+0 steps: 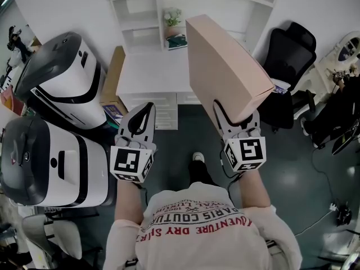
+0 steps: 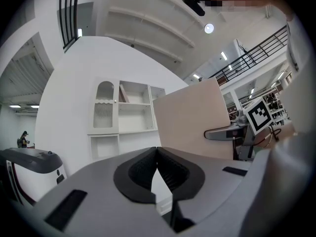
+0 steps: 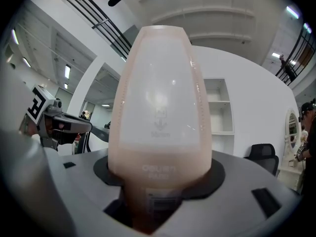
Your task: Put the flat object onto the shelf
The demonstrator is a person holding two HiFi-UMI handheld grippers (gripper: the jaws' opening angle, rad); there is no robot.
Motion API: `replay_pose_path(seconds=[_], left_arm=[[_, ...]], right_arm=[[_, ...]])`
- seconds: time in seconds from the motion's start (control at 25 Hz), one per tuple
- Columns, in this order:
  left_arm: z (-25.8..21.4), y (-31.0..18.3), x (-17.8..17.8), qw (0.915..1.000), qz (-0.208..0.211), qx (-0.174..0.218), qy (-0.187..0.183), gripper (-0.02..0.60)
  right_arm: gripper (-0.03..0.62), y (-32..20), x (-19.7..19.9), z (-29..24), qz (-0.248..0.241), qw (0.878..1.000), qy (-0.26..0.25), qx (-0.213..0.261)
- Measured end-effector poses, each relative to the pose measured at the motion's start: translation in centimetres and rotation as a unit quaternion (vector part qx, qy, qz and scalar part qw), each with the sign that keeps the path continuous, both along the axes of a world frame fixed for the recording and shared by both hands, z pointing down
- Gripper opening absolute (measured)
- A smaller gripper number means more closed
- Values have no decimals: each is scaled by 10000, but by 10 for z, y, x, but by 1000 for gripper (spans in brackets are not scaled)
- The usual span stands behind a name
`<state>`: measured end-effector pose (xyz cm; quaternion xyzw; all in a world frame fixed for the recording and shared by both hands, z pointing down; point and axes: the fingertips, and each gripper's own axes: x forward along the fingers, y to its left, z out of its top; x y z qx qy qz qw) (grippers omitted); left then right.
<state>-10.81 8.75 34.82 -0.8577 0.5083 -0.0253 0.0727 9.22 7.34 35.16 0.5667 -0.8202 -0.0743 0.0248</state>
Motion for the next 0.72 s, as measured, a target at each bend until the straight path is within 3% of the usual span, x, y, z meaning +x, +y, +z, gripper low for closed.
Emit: replay_pose_path(seconds=[0.72], left_arm=[[-31,-210,74,9982,-484,357,-64,14]], right_arm=[[299,-237,77,-38,-450,9984,-105,318]])
